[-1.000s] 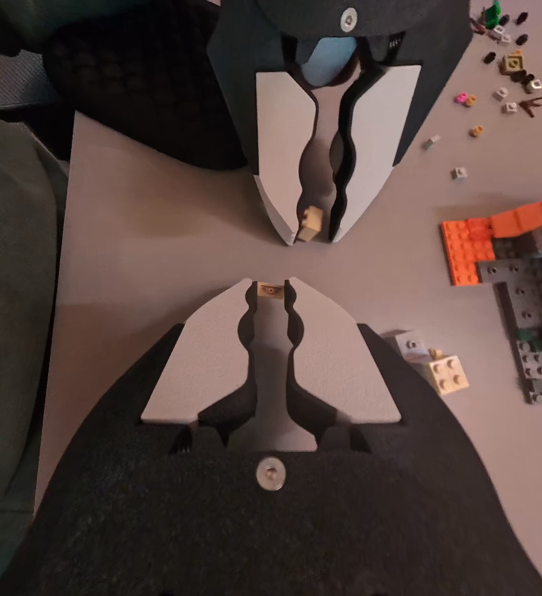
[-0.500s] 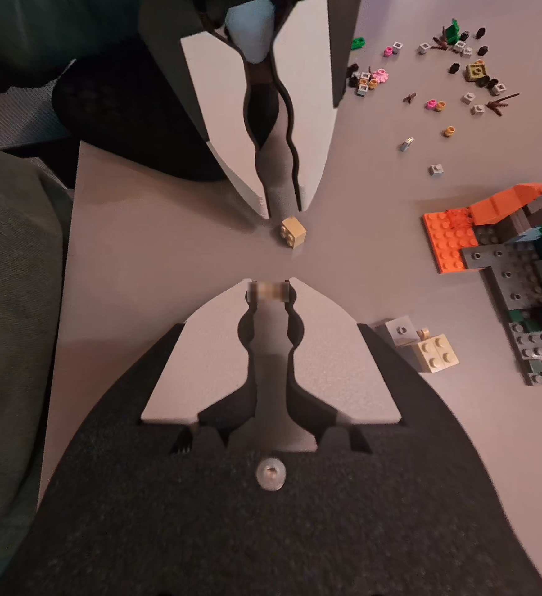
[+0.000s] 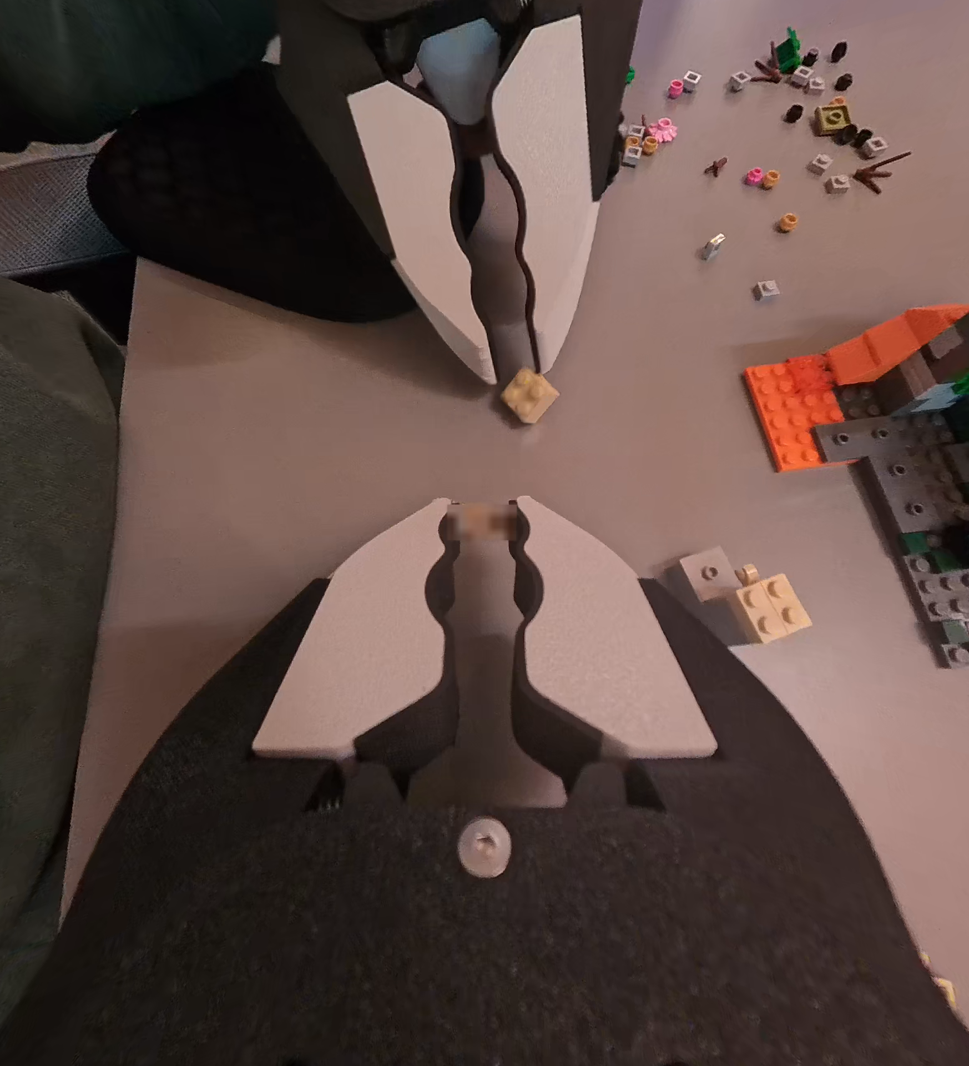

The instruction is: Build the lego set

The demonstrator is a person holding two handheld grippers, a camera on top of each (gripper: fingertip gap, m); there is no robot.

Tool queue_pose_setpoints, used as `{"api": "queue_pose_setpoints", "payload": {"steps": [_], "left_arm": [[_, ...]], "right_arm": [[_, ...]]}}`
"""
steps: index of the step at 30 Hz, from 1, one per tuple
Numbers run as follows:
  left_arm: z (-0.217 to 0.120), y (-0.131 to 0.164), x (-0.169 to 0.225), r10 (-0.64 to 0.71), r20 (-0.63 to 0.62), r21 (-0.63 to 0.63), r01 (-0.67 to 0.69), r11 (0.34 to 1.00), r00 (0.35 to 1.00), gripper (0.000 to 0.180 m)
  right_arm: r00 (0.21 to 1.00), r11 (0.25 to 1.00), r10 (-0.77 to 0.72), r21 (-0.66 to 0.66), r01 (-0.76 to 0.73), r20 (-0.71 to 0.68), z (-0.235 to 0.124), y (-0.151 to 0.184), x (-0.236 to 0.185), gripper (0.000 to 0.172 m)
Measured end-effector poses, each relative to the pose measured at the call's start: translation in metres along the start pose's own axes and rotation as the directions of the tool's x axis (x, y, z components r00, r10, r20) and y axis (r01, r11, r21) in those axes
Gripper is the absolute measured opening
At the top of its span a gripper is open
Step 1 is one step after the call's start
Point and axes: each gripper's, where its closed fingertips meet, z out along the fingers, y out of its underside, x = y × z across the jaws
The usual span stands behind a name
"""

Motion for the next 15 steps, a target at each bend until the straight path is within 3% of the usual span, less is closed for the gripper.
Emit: {"api": "queue_pose_setpoints", "payload": {"steps": [7,15], "left_arm": [[-0.004,0.004,-0.005,-0.040,0.013,0.000,0.040,0.999,0.999,0.017],[0.006,0.001,-0.002,-0.229,0.053,-0.020,0.230,0.973,0.972,0.026]], "right_arm": [[1.000,0.999,0.009,0.033,-0.009,0.007,0.001,-0.006,0.002,0.016],[1.000,0.999,-0.025,0.031,0.026,-0.010,0.009,-0.016,0.011,0.015]]}}
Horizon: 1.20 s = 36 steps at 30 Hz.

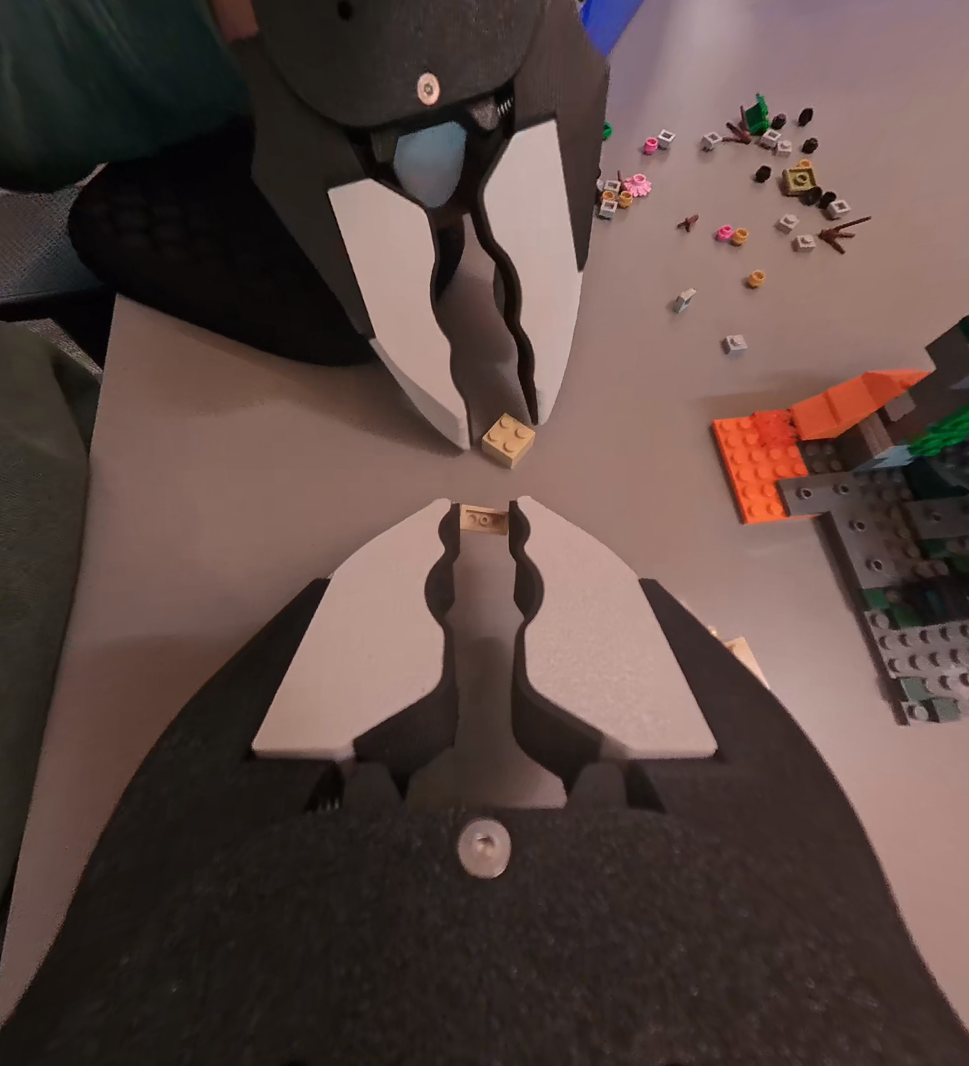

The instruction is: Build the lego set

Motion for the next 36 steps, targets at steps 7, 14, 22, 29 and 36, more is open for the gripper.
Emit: {"api": "queue_pose_setpoints", "payload": {"steps": [7,14,22,29,36], "left_arm": [[0.006,-0.005,0.005,0.034,-0.054,0.007,-0.034,0.999,0.998,0.018],[0.017,-0.021,0.029,0.195,-0.219,0.068,-0.185,0.980,0.956,0.018],[0.019,-0.021,0.039,0.227,-0.250,0.074,-0.216,0.974,0.941,0.026],[-0.005,-0.045,0.034,0.276,-0.075,0.238,-0.252,0.938,0.958,0.022],[-0.047,-0.083,0.049,0.328,0.193,0.458,-0.380,0.803,0.925,0.017]], "right_arm": [[1.000,1.000,0.006,0.023,-0.007,0.017,0.000,-0.001,-0.003,0.015],[0.998,0.999,-0.024,0.030,0.022,0.065,-0.003,0.002,-0.014,0.016],[0.995,0.997,-0.074,-0.021,0.076,0.071,0.004,0.011,-0.020,0.016],[0.993,0.997,0.028,0.065,-0.036,0.115,-0.008,0.000,-0.022,0.015],[0.786,0.822,0.399,0.197,-0.535,0.471,-0.044,-0.041,-0.022,0.015]]}}
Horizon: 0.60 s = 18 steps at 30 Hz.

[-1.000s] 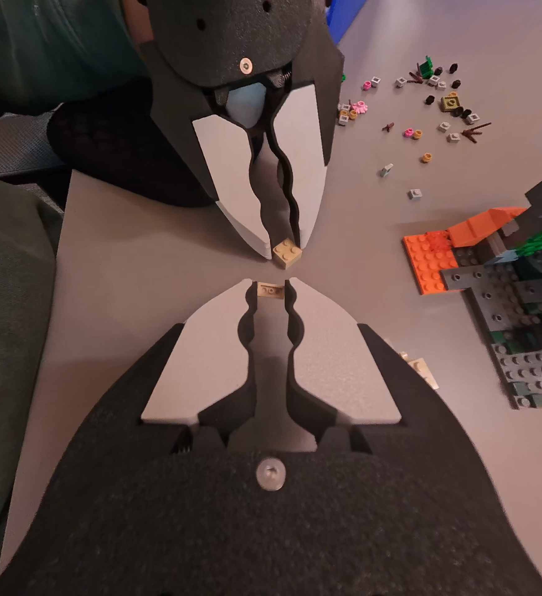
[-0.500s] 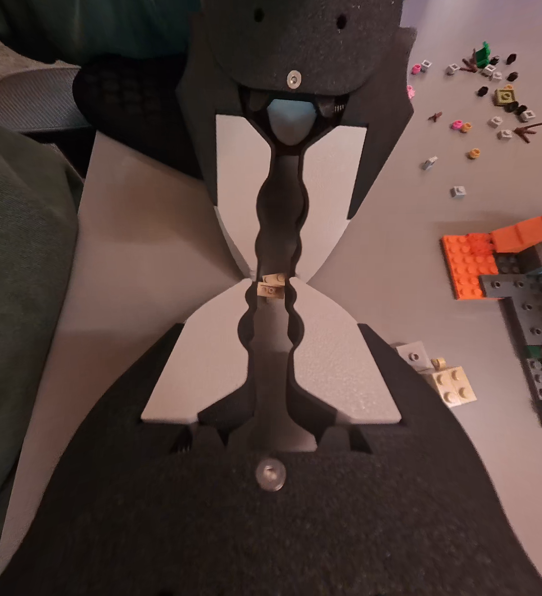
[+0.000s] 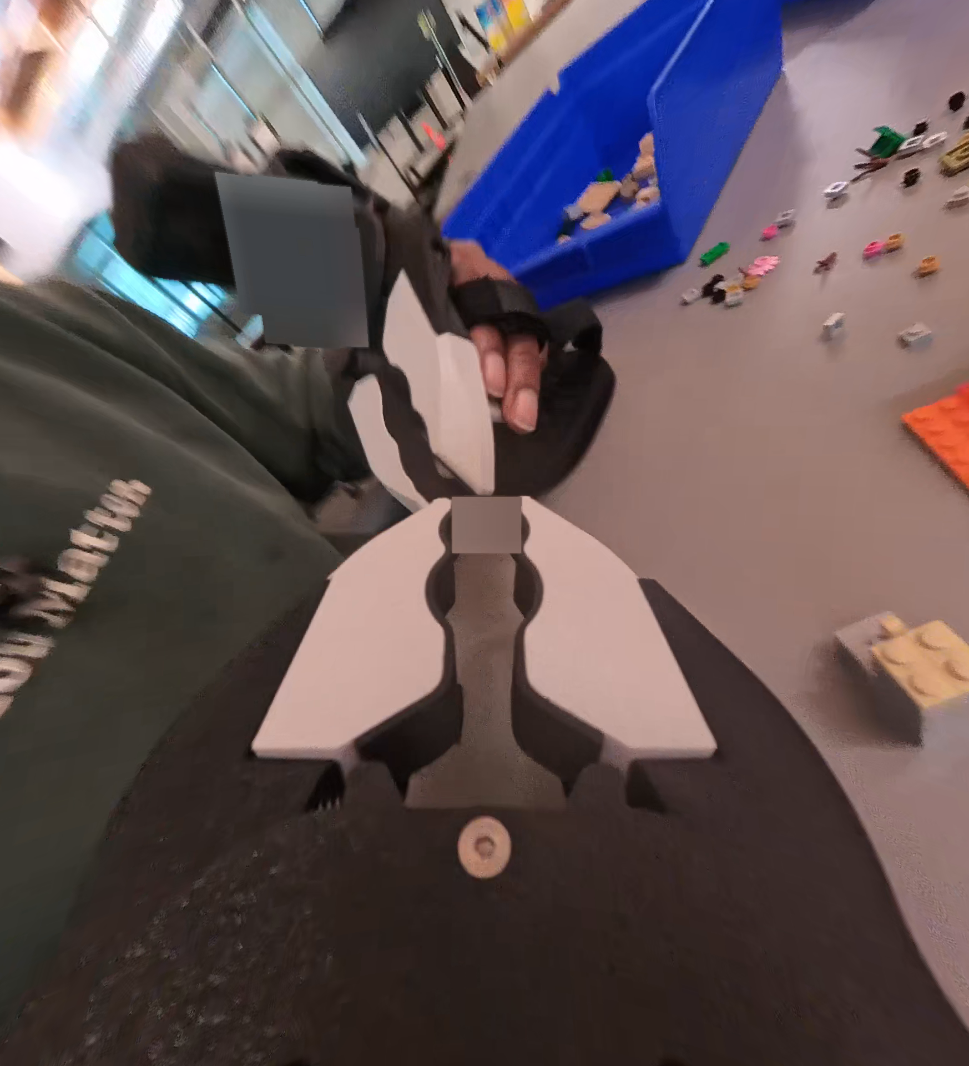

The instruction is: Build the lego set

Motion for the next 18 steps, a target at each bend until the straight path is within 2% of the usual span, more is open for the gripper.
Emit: {"api": "queue_pose_setpoints", "payload": {"steps": [3,7,10,14,16,18], "left_arm": [[-0.003,-0.012,-0.010,0.061,0.134,0.027,-0.065,0.998,0.989,0.018],[-0.002,-0.021,-0.013,0.066,0.192,0.047,-0.077,0.996,0.979,0.017],[-0.004,-0.018,-0.017,0.045,0.212,0.035,-0.054,0.998,0.976,0.009],[-0.005,-0.011,-0.016,-0.014,0.186,0.012,0.012,1.000,0.982,0.008],[-0.006,-0.006,-0.013,-0.059,0.150,-0.008,0.060,0.998,0.987,0.008],[-0.006,0.005,-0.010,-0.143,0.097,-0.070,0.150,0.986,0.985,0.008]], "right_arm": [[0.981,0.986,0.154,0.049,-0.160,0.121,-0.002,-0.011,-0.011,0.015],[0.939,0.953,0.264,0.087,-0.289,0.221,0.001,-0.020,-0.018,0.015],[0.927,0.941,0.296,0.095,-0.325,0.231,0.006,-0.019,-0.018,0.015],[0.914,0.927,0.333,0.096,-0.362,0.232,0.010,-0.017,-0.013,0.015],[0.924,0.935,0.323,0.081,-0.345,0.202,0.010,-0.014,-0.009,0.018],[0.962,0.967,0.241,0.053,-0.250,0.130,0.007,-0.011,-0.003,0.019]]}}
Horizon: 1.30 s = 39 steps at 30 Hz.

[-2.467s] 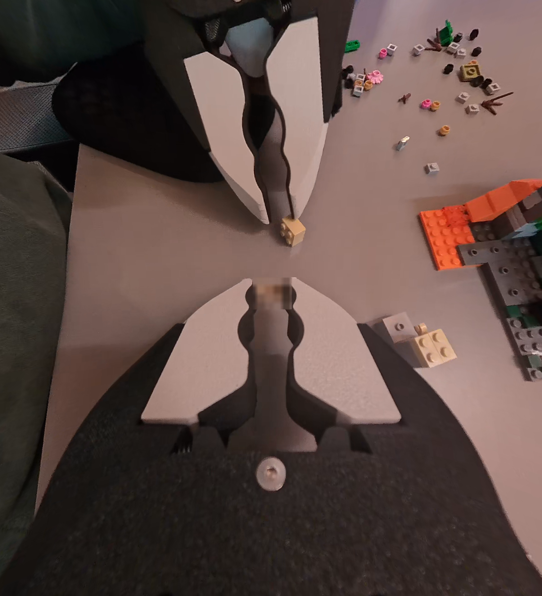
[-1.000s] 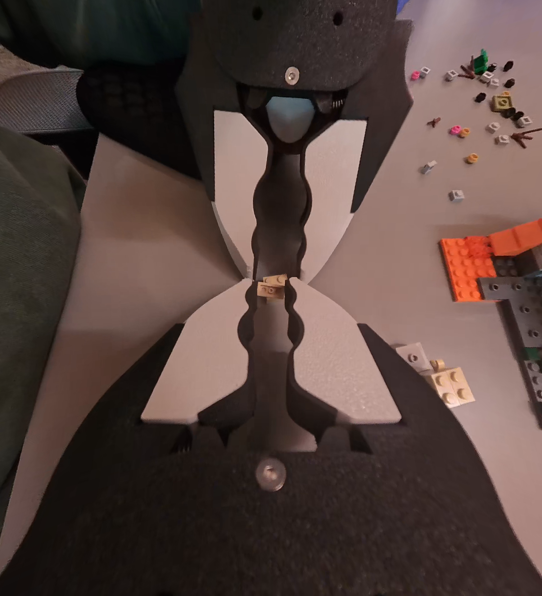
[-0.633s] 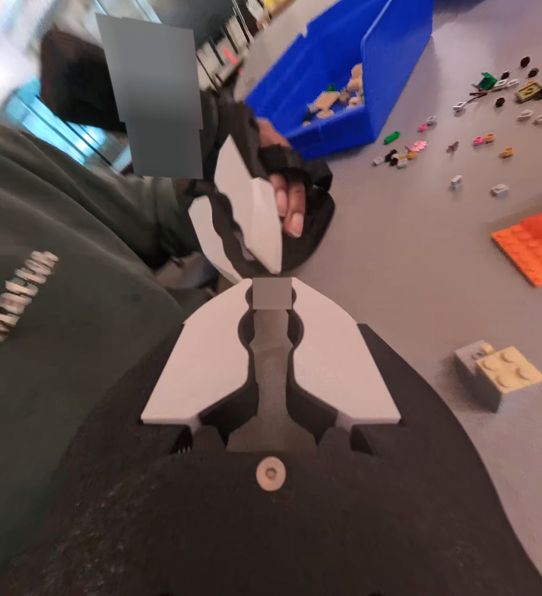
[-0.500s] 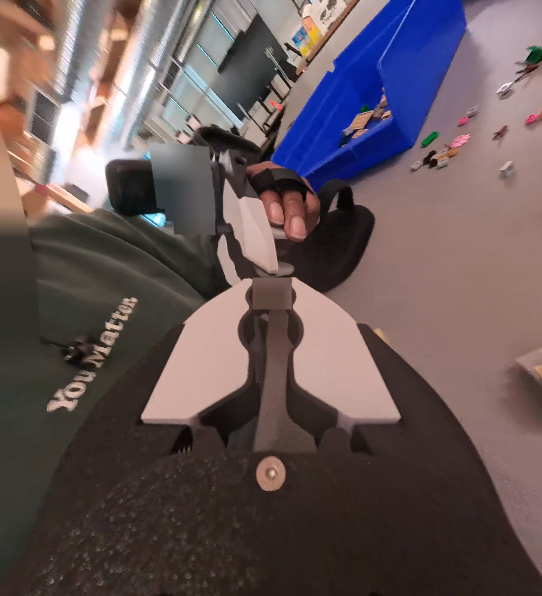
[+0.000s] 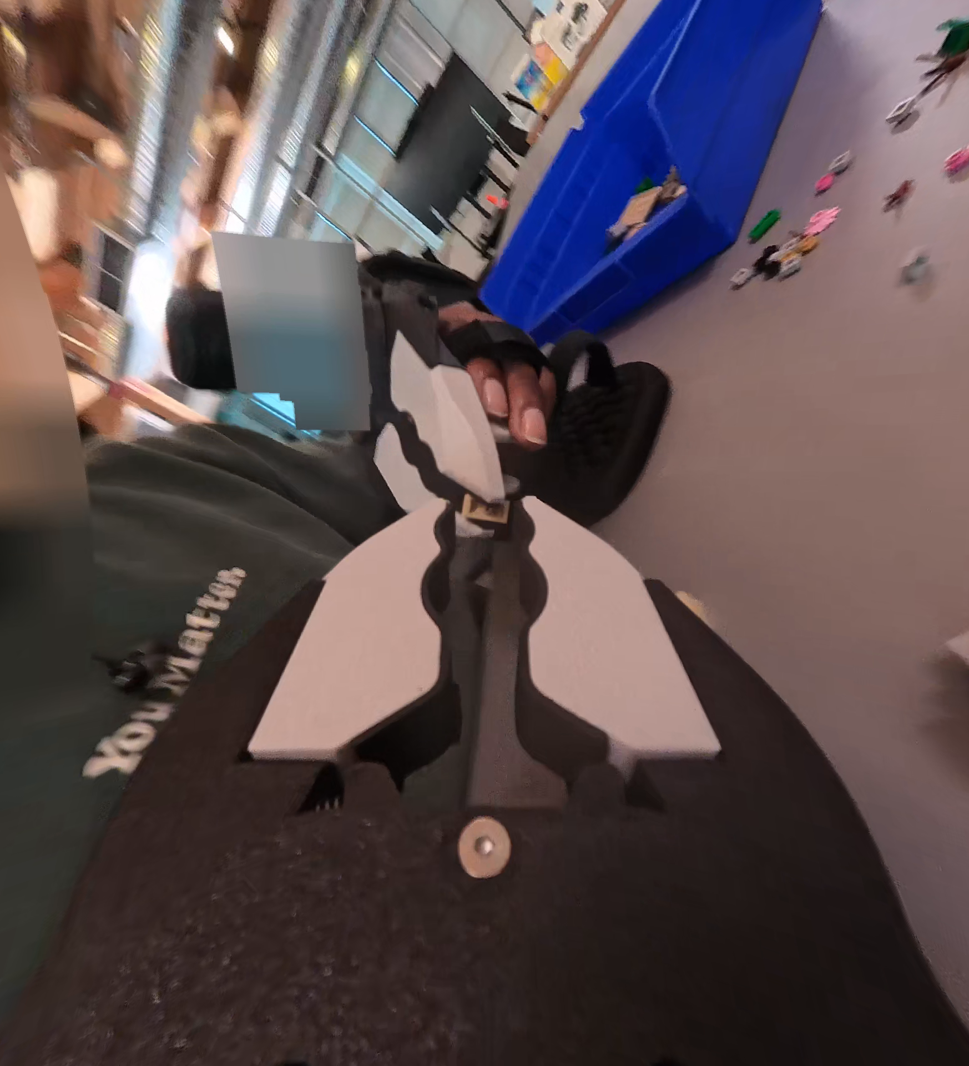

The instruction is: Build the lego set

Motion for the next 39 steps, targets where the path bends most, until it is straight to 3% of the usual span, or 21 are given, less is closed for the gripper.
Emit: {"api": "queue_pose_setpoints", "payload": {"steps": [2,3,6,8,12,19,24,27,34,39], "left_arm": [[0.001,0.015,0.006,-0.102,-0.082,-0.102,0.093,0.990,0.991,0.007],[0.002,0.020,0.008,-0.155,-0.113,-0.133,0.140,0.981,0.981,0.007],[0.003,0.025,0.022,-0.277,-0.235,-0.196,0.233,0.952,0.932,0.007],[0.004,0.024,0.029,-0.299,-0.299,-0.224,0.238,0.945,0.906,0.007],[0.004,0.023,0.041,-0.275,-0.393,-0.290,0.166,0.943,0.878,0.007],[0.003,0.027,0.044,-0.242,-0.448,-0.359,0.074,0.930,0.861,0.007],[0.006,0.029,0.034,-0.251,-0.446,-0.369,0.079,0.926,0.859,0.007],[0.011,0.036,0.029,-0.245,-0.441,-0.397,0.057,0.916,0.864,0.007],[0.021,0.036,0.033,-0.257,-0.499,-0.412,0.035,0.911,0.828,0.007],[0.018,0.030,0.038,-0.320,-0.556,-0.415,0.077,0.906,0.767,0.008]], "right_arm": [[0.965,0.973,-0.226,-0.084,0.217,-0.131,-0.005,0.002,0.007,0.017],[0.901,0.917,-0.392,-0.156,0.366,-0.189,-0.006,0.004,0.009,0.015],[0.592,0.614,-0.785,-0.353,0.706,-0.182,0.000,0.015,0.000,0.015],[0.442,0.443,-0.891,-0.418,0.793,-0.107,0.009,0.026,-0.005,0.015],[0.369,0.315,-0.929,-0.467,0.826,0.026,0.018,0.044,-0.007,0.014],[0.322,0.194,-0.936,-0.552,0.811,0.144,0.015,0.055,0.005,0.006],[0.287,0.181,-0.954,-0.599,0.780,0.087,0.008,0.051,0.022,0.001],[0.287,0.209,-0.957,-0.575,0.791,0.047,0.007,0.048,0.023,0.001],[0.196,0.127,-0.979,-0.570,0.812,0.060,0.004,0.046,0.020,0.009],[0.158,0.076,-0.983,-0.566,0.821,0.096,0.003,0.048,0.019,0.010]]}}
